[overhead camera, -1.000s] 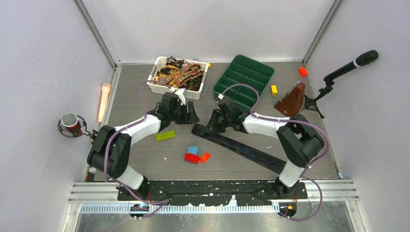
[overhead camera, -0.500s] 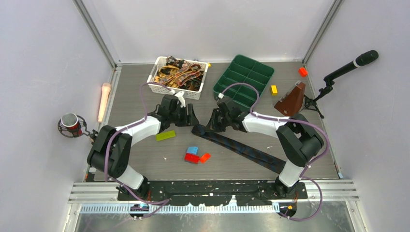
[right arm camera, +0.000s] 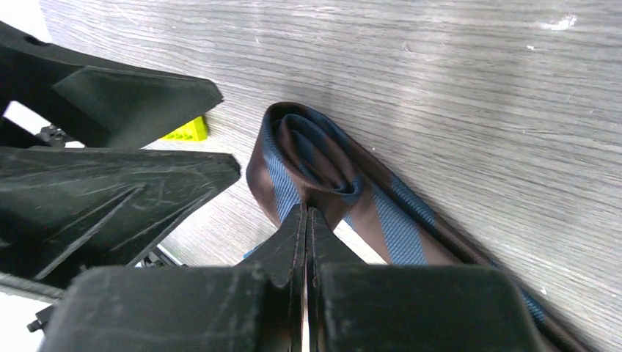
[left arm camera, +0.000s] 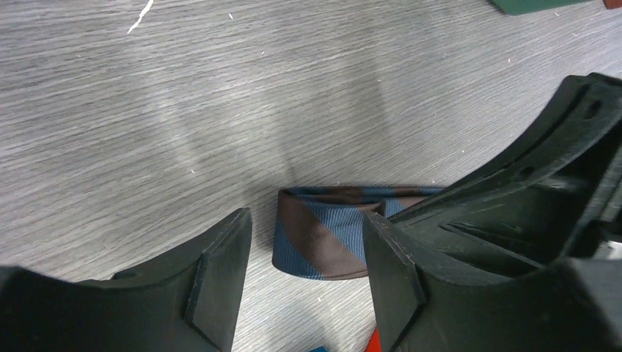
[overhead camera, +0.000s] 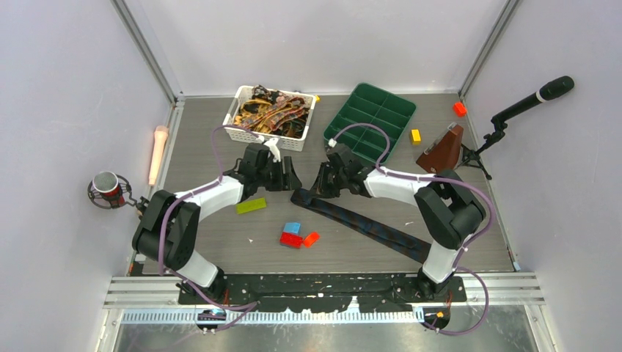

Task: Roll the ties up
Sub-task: Roll the tie at the center of the board.

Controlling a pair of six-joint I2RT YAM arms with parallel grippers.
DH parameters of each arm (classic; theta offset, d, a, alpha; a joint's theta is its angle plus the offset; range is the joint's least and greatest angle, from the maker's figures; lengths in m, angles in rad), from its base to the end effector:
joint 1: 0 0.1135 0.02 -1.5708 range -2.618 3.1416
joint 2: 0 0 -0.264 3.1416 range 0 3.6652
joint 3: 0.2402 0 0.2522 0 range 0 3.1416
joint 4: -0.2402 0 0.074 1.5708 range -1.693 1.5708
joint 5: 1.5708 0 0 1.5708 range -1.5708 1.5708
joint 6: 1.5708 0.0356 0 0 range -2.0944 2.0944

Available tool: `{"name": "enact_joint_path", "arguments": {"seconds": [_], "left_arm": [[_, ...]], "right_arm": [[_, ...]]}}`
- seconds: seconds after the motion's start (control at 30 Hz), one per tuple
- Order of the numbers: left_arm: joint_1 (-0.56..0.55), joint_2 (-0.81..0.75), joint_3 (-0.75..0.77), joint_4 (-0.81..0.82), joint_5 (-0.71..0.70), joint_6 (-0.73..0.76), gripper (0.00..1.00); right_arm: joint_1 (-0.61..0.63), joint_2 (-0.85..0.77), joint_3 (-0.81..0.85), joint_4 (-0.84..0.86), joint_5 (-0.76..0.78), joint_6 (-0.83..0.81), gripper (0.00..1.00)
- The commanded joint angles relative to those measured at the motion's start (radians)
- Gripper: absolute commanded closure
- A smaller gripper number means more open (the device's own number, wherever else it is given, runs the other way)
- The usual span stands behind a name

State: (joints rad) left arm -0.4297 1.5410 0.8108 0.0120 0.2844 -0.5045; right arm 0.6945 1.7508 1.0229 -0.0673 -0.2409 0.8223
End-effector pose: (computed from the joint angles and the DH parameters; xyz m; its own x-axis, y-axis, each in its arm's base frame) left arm 0.2832 -0.1408 0.1875 -0.8098 -0.1392 -0.5699 0.2290 0.8193 -0.5256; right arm 0.2759 0.2408 0.1775 -0.9228 0.1574 -0.3517 -0.1083 0.7699 0.6289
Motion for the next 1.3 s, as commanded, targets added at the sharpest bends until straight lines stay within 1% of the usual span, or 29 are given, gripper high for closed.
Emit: {"name": "enact_joint_path", "arguments": {"seconds": [0.0,0.2,0.43,0.7,0.9,1.03,1.27], "left_arm": [[0.006,0.006,-0.008,0.063,0.027,-0.012,0.41],[0.006,0.028,-0.007,0.075,0.05,-0.011,0.41],[0.005,0.065,0.002,0.075,0.099,0.0,0.4],[0.006,0.076,-0.005,0.069,0.13,0.003,0.38],[0.005,0.101,-0.01,0.085,0.204,-0.012,0.38],[0.005,0.099,-0.007,0.062,0.222,-0.024,0.39],[0.005,0.097,0.023,-0.008,0.211,-0.027,0.4]], "right_arm": [[0.005,0.02,0.019,0.011,0.0,-0.003,1.0],[0.005,0.03,-0.002,0.002,0.006,0.004,1.0],[0.005,0.0,-0.027,-0.025,0.044,0.002,1.0],[0.005,-0.009,-0.04,-0.029,0.051,0.005,1.0],[0.007,-0.009,-0.04,-0.028,0.057,0.009,1.0],[0.006,-0.007,-0.039,-0.028,0.06,0.008,1.0],[0.007,0.002,-0.032,-0.023,0.051,0.01,1.0]]}}
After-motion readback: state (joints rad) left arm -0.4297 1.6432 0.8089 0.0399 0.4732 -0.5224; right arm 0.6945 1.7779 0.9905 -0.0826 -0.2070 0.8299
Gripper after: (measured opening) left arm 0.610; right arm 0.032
